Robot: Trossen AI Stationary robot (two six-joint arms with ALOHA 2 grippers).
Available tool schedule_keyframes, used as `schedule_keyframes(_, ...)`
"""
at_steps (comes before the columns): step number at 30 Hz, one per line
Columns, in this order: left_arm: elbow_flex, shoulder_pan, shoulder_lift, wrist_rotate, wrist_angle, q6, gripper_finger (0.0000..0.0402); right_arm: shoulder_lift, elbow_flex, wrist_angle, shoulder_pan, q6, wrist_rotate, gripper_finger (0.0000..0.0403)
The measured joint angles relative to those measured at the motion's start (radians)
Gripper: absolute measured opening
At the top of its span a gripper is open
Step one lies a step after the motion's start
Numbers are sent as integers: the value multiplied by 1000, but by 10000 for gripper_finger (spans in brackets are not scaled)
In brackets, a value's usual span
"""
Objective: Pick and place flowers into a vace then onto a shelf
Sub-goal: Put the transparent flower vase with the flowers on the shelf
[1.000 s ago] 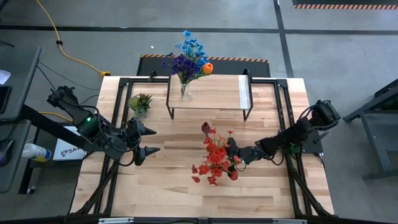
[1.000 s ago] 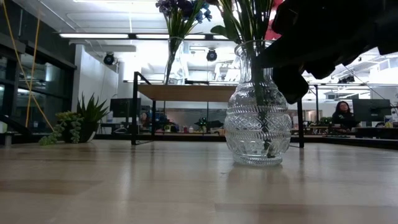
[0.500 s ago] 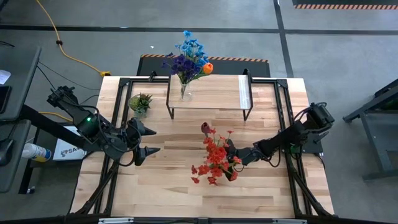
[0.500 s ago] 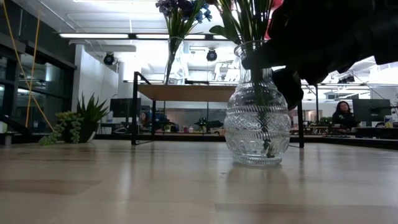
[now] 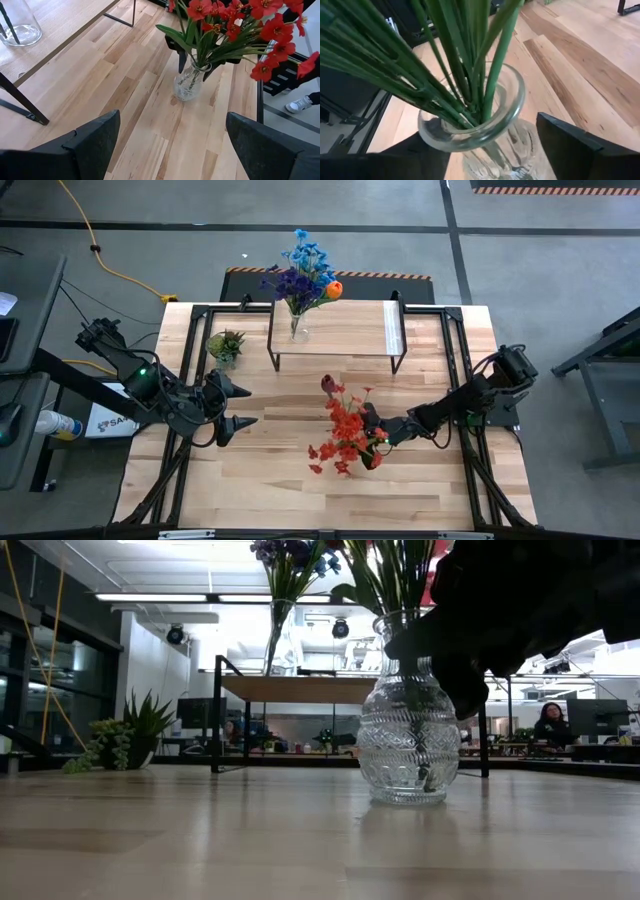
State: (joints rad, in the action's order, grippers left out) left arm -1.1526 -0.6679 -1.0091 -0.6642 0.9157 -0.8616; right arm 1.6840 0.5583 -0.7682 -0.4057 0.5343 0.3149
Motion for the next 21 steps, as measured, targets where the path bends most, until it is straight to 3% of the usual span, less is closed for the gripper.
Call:
schedule_keyframes(10, 0, 0, 0, 0, 0, 0, 395, -1, 0, -34, 0, -16, 12, 159)
schedule_keyframes(21, 0, 0, 0, 0, 0, 0, 395, -9, 41, -61, 0, -41, 18, 157)
